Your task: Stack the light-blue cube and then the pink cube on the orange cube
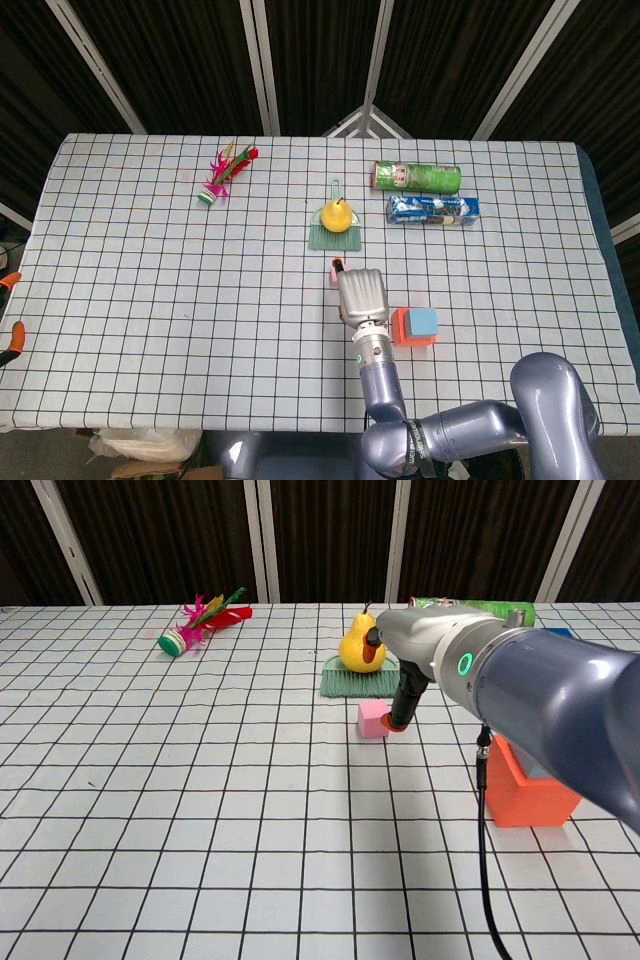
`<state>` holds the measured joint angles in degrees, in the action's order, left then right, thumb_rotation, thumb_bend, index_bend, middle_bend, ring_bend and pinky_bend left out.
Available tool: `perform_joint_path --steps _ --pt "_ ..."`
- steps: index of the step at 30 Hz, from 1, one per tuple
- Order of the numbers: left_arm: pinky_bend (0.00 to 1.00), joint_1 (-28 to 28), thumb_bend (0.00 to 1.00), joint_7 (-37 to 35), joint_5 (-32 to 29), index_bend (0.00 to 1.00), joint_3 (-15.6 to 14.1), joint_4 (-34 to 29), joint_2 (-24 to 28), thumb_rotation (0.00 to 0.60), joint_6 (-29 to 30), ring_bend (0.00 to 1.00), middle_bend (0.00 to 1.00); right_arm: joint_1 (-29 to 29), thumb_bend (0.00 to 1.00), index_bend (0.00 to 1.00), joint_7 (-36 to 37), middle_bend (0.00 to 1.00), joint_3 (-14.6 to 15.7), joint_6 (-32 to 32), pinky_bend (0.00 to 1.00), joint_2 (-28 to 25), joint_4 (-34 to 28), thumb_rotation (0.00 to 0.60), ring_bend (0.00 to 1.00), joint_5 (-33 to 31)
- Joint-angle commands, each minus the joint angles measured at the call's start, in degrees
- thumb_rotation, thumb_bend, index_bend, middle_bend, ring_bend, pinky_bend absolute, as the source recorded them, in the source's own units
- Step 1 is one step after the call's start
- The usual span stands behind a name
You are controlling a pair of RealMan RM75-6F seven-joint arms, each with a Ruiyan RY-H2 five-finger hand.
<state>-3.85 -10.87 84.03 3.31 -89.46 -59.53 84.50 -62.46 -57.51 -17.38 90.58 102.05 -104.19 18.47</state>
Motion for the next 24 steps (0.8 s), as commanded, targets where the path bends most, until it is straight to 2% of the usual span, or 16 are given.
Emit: perform_joint_path --steps 1,11,24 --pt "0.00 0.0 0.60 0.0 0.0 0.11 0.0 0.0 0.0 0.600 -0.1 0.00 0.04 0.0 0.38 0.23 -0.7 1.00 -0.4 -0.5 0.97 0.8 1.4 0.600 1.00 -0.3" --pt "0.00 0.0 0.60 -0.2 -0.2 0.11 0.0 0.0 0.1 0.600 0.0 0.00 0.04 0.9 0.38 0.24 -0.5 1.00 0.2 -2.4 0.97 3.9 6.7 0.600 1.00 1.9" --pt "0.00 0.0 0.60 0.2 -0.6 0.11 0.2 0.0 0.0 0.600 -0.2 0.00 0.04 2.0 0.38 0.24 0.8 1.00 -0.1 -8.8 0.97 6.3 14.0 0.600 1.00 4.0"
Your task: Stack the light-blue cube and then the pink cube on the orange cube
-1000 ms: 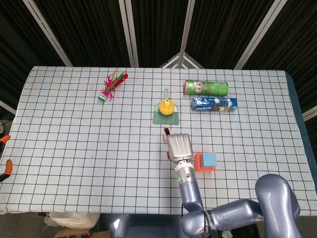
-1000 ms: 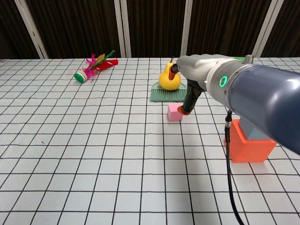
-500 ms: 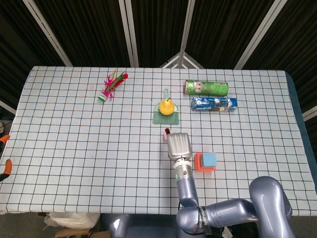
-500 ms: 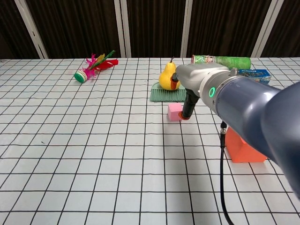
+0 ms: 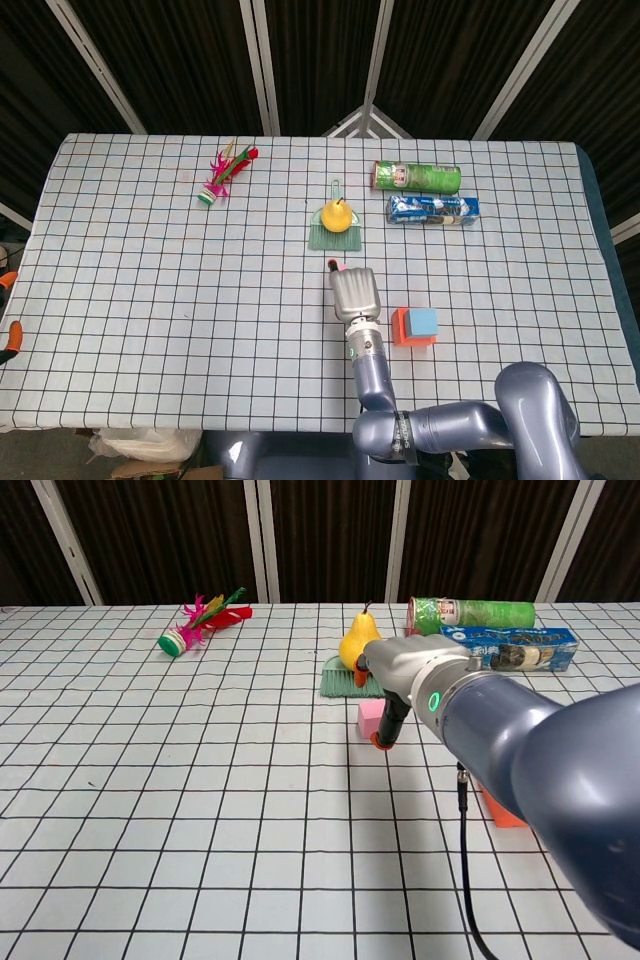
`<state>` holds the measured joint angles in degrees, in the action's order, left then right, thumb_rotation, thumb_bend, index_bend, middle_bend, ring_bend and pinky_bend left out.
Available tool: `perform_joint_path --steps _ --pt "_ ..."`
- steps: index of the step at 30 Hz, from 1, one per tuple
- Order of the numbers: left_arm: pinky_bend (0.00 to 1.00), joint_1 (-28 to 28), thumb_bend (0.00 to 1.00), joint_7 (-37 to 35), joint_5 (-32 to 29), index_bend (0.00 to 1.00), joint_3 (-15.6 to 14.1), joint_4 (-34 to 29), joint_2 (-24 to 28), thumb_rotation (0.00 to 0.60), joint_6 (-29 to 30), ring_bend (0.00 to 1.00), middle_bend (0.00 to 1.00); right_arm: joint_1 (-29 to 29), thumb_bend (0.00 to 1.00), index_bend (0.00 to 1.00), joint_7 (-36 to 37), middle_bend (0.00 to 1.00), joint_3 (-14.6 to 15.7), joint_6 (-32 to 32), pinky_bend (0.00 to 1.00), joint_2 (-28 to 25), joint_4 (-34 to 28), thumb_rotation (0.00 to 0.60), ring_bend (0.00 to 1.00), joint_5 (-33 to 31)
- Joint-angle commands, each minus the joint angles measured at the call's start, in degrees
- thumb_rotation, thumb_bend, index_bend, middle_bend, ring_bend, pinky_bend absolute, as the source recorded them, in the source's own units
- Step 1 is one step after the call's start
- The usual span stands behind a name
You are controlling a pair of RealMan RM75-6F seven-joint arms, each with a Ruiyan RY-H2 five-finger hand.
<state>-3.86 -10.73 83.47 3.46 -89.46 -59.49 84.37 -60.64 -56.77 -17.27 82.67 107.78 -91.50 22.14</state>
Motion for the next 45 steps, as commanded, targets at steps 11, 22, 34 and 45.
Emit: perform_joint_path --steps 11,22,34,45 --pt "0.00 -0.4 0.60 1.1 -0.7 0.11 0.1 -0.2 -0.3 0.600 -0.8 0.00 0.04 -0.2 0.38 0.24 -1.8 1.00 -2.8 -3.8 0.97 1.8 5.8 0.600 1.00 -0.9" --pt "0.00 -0.5 0.60 1.7 -1.3 0.11 0.3 -0.3 -0.4 0.600 -1.2 0.00 0.04 -0.7 0.38 0.28 -2.8 1.00 -5.1 -7.6 0.97 2.6 10.6 0.600 1.00 -2.9" --pt "0.00 -0.7 0.60 2.6 -1.9 0.11 0.4 -0.5 -0.5 0.600 -1.7 0.00 0.04 -0.7 0.38 0.32 -2.2 1.00 -5.9 -11.2 0.97 3.6 14.9 0.600 1.00 -3.4" --pt "0.00 -0.9 0.60 3.3 -2.2 0.11 0.4 -0.8 -0.6 0.600 -2.1 0.00 0.05 -0.4 0.38 0.42 -1.3 1.00 -6.0 -12.4 0.97 4.3 16.4 0.600 1.00 -2.5"
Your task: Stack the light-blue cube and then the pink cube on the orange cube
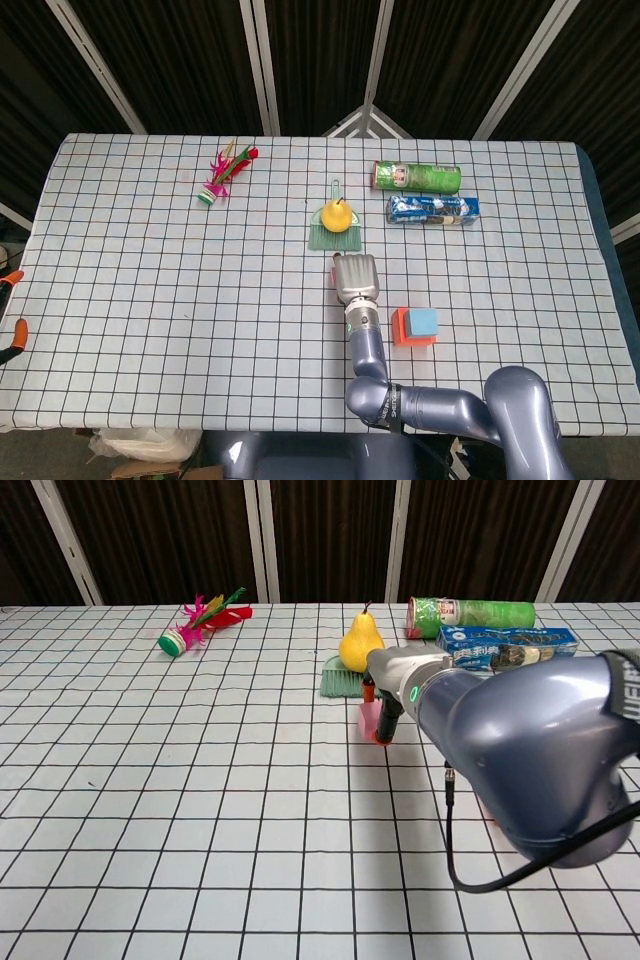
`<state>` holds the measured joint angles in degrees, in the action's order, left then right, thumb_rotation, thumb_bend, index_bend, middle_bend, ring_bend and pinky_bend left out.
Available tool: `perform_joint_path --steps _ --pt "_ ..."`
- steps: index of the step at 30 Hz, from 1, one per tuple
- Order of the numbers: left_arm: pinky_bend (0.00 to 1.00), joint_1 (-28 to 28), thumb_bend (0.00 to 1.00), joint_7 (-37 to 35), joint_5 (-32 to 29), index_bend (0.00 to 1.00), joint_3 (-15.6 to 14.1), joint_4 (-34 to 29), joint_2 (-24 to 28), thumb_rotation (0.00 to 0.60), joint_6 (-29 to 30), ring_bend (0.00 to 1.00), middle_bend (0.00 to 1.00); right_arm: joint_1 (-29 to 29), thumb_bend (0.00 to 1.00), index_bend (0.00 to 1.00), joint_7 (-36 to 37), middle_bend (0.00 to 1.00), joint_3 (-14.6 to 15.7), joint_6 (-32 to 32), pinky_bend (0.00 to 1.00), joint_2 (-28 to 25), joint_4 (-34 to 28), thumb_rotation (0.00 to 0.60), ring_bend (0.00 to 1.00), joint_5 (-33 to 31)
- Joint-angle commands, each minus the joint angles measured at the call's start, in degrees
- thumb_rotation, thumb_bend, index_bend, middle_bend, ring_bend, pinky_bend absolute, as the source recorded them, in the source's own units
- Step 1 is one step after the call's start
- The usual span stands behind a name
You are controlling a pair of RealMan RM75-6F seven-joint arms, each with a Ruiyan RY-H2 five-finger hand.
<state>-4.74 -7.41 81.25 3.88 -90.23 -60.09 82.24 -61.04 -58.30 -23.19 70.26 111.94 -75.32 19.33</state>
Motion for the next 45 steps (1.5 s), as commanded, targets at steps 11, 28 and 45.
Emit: perform_joint_path --steps 11,28,45 --pt "0.00 -0.1 0.60 0.0 0.1 0.11 -0.1 0.0 0.0 0.600 -0.2 0.00 0.05 0.5 0.38 0.49 1.4 1.00 -0.5 0.7 0.97 0.3 -0.3 0.600 1.00 2.1" --pt "0.00 0.0 0.60 -2.9 1.3 0.11 -0.4 0.5 0.8 0.600 0.1 0.00 0.05 -0.1 0.38 0.50 -8.1 1.00 -3.7 15.6 0.97 -4.4 -19.3 0.600 1.00 0.1" --pt "0.00 0.1 0.60 -5.4 1.6 0.11 -0.5 1.3 1.2 0.600 0.1 0.00 0.04 5.5 0.38 0.50 -15.0 1.00 -4.0 30.0 0.97 -18.1 -45.4 0.600 1.00 -2.6"
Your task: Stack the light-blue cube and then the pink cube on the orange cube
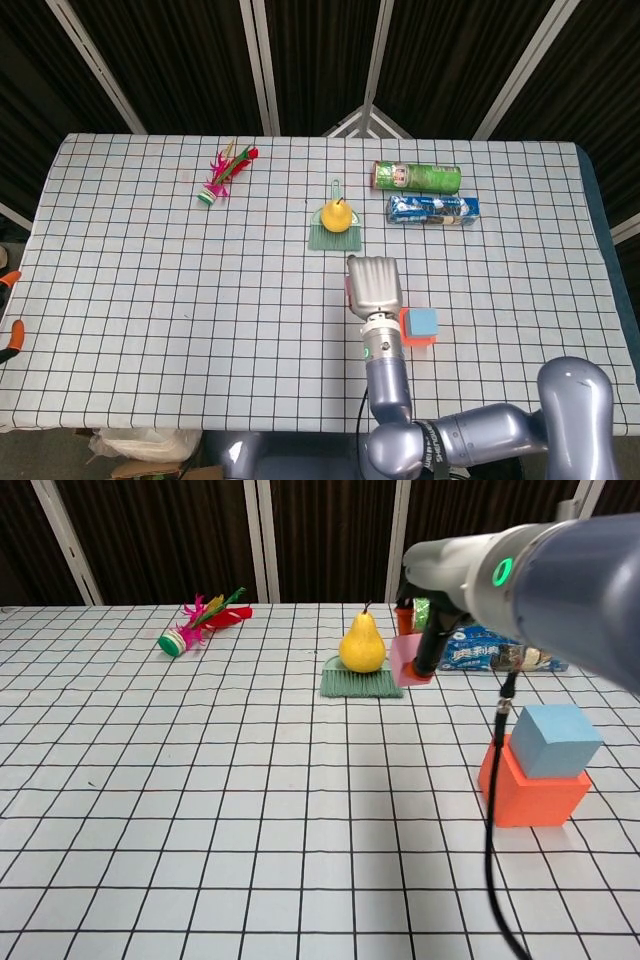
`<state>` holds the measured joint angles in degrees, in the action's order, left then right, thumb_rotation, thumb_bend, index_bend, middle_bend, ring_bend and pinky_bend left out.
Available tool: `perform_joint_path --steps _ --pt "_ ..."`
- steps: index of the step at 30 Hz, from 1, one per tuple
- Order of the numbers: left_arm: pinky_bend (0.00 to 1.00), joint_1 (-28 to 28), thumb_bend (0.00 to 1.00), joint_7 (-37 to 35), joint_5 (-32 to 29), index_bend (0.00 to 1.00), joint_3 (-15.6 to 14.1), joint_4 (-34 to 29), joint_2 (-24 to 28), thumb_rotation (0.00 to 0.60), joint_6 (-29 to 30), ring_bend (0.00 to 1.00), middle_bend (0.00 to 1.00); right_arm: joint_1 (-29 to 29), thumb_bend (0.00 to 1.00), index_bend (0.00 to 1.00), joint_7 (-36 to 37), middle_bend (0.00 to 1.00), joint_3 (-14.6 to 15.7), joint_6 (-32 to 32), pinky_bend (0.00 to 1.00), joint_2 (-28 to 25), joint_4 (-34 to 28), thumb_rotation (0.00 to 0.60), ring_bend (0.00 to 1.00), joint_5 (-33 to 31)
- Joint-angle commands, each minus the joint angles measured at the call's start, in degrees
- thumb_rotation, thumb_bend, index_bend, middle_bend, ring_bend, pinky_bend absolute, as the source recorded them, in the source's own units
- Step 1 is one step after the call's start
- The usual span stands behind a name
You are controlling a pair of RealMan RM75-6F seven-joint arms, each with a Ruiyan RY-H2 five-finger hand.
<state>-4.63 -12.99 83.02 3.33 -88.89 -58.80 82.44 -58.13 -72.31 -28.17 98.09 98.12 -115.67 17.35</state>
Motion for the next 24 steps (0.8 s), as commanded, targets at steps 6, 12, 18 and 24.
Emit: perform_joint_path --steps 6,12,18,24 --pt "0.00 0.0 0.60 1.2 -0.5 0.11 0.1 -0.5 -0.3 0.600 0.0 0.00 0.04 7.0 0.38 0.50 -0.3 1.00 4.1 1.8 0.97 -12.4 -12.1 0.600 1.00 -0.2" --pt "0.00 0.2 0.60 1.6 -1.9 0.11 0.7 -0.6 -0.3 0.600 0.1 0.00 0.04 11.5 0.38 0.50 2.9 1.00 7.4 -0.3 0.97 -19.8 -17.3 0.600 1.00 -0.5" --pt "0.00 0.2 0.60 1.8 -2.0 0.11 0.7 -0.7 -0.3 0.600 0.0 0.00 0.04 13.5 0.38 0.50 5.9 1.00 9.7 -3.2 0.97 -23.8 -17.8 0.600 1.00 0.1" --pt "0.00 0.0 0.60 2.4 -2.3 0.11 0.8 -0.8 -0.5 0.600 -0.4 0.00 0.04 14.4 0.38 0.50 8.1 1.00 11.5 -5.2 0.97 -25.9 -18.5 0.600 1.00 0.6"
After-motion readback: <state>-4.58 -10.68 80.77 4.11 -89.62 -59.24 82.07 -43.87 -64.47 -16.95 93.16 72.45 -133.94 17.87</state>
